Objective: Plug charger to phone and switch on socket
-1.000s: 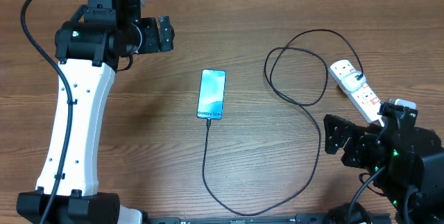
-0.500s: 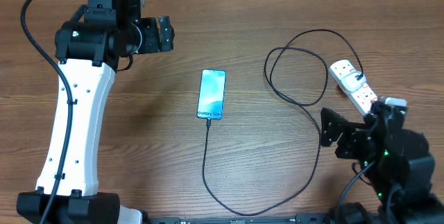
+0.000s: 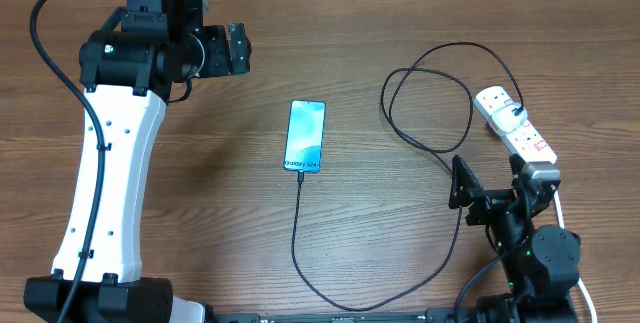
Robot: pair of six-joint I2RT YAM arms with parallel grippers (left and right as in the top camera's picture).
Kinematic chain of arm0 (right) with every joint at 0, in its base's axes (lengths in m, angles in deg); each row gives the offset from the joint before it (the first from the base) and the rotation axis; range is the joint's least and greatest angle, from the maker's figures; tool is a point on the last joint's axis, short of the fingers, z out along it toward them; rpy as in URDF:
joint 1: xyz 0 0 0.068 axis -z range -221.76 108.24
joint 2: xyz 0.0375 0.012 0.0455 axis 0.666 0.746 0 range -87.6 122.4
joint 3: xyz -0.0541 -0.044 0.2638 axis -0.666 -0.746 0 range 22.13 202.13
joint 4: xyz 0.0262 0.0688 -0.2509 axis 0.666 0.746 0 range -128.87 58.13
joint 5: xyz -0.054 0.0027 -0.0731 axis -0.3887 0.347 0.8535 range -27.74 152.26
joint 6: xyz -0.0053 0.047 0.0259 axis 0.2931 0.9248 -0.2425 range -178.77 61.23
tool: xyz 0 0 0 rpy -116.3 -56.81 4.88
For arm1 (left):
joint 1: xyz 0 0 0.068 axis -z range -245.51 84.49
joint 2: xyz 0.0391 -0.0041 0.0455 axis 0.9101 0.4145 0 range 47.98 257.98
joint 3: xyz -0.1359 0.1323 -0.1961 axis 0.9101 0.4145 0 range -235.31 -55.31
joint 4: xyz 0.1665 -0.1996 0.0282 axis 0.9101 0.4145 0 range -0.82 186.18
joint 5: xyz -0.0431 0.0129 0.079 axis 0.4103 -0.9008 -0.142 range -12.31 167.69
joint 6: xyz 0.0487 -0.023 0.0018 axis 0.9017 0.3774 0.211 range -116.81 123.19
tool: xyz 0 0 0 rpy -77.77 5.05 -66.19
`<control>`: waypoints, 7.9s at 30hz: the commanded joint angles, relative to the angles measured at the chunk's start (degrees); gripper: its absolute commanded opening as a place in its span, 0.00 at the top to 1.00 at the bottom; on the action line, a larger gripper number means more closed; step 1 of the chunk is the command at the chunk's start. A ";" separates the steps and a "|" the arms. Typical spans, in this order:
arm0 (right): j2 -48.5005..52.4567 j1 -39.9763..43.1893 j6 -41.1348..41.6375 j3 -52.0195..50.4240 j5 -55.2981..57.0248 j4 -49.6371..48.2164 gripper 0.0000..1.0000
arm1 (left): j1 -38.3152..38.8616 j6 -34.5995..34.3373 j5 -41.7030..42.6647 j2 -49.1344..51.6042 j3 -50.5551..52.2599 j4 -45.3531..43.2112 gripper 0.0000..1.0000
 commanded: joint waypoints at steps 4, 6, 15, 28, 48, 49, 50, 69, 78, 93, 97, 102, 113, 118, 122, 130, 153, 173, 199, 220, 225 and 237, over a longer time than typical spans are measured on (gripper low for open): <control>-5.77 1.90 -6.56 -6.99 -3.82 -8.17 0.00 | 0.33 -1.18 -0.39 0.39 0.20 0.00 0.00; -6.95 2.51 -6.56 -8.68 -3.78 -10.12 0.00 | 0.33 -1.18 -0.39 0.39 0.20 0.00 0.00; -11.30 3.39 -8.85 -12.85 -3.58 -14.53 0.00 | 0.33 -1.18 -0.39 0.39 0.20 0.00 0.00; -13.03 3.41 -8.85 -16.06 -2.95 -16.15 0.00 | 0.33 -1.18 -0.39 0.39 0.20 0.00 0.01; -13.03 3.37 -8.76 -16.04 -1.22 -11.50 0.00 | 0.33 -1.18 -0.39 0.39 0.20 0.00 0.01; -13.00 3.37 -8.79 -16.04 -1.22 -11.52 0.00 | 0.33 -1.18 -0.39 0.39 0.20 0.00 0.00; -12.98 3.37 -8.81 -16.04 -1.20 -11.58 0.00 | 0.33 -1.18 -0.39 0.39 0.20 0.00 0.00; -12.98 3.37 -8.81 -16.04 -1.20 -11.63 0.00 | 0.33 -1.18 -0.39 0.39 0.20 0.00 0.00; -12.98 3.37 -8.79 -16.04 -1.20 -11.63 0.00 | 0.33 -1.18 -0.39 0.39 0.20 0.00 0.01; -12.98 3.37 -8.79 -16.04 -1.20 -11.63 0.00 | 0.33 -1.18 -0.39 0.39 0.20 0.00 0.00; -12.98 3.37 -8.79 -16.04 -1.20 -11.63 0.00 | 0.33 -1.16 -0.39 0.35 0.20 0.00 0.01; -12.98 3.37 -8.81 -16.04 -1.20 -11.63 0.00 | 0.33 -0.13 -0.44 -1.36 0.20 5.25 0.01; -12.98 3.37 -8.81 -16.04 -1.20 -11.63 0.00 | 0.33 -0.17 -4.59 -11.37 6.54 5.35 0.00; -12.98 3.37 -8.79 -16.04 -1.20 -11.63 0.00 | 0.33 -0.37 -4.42 -16.98 17.70 1.22 0.00; -12.98 3.37 -8.79 -16.04 -1.20 -11.63 0.00 | 0.31 -0.33 -4.48 -21.79 25.68 1.27 0.00; -12.98 3.37 -8.79 -16.04 -1.20 -11.63 0.00 | 0.31 -0.28 -4.46 -31.52 37.05 -2.14 0.00; -12.98 3.37 -8.79 -16.04 -1.20 -11.63 0.00 | -4.96 7.45 1.66 -65.42 73.92 -31.45 0.00; -12.98 3.37 -8.79 -16.04 -1.20 -11.63 0.00 | -4.50 9.64 3.04 -76.17 89.07 -48.61 0.01; -12.98 3.37 -8.79 -16.04 -1.20 -11.63 0.00 | -4.61 15.96 -14.82 -91.30 98.49 -57.68 0.01; -12.98 3.37 -8.79 -16.04 -1.20 -11.65 0.00 | -7.89 12.09 -13.38 -93.83 103.03 -59.21 0.00; -12.98 3.37 -8.79 -16.04 -1.20 -11.63 0.00 | -9.11 14.93 -9.99 -93.83 103.03 -58.93 0.00; -12.98 3.37 -8.81 -16.04 -1.20 -11.65 0.00 | -9.07 9.73 -9.33 -93.83 103.06 -58.75 0.00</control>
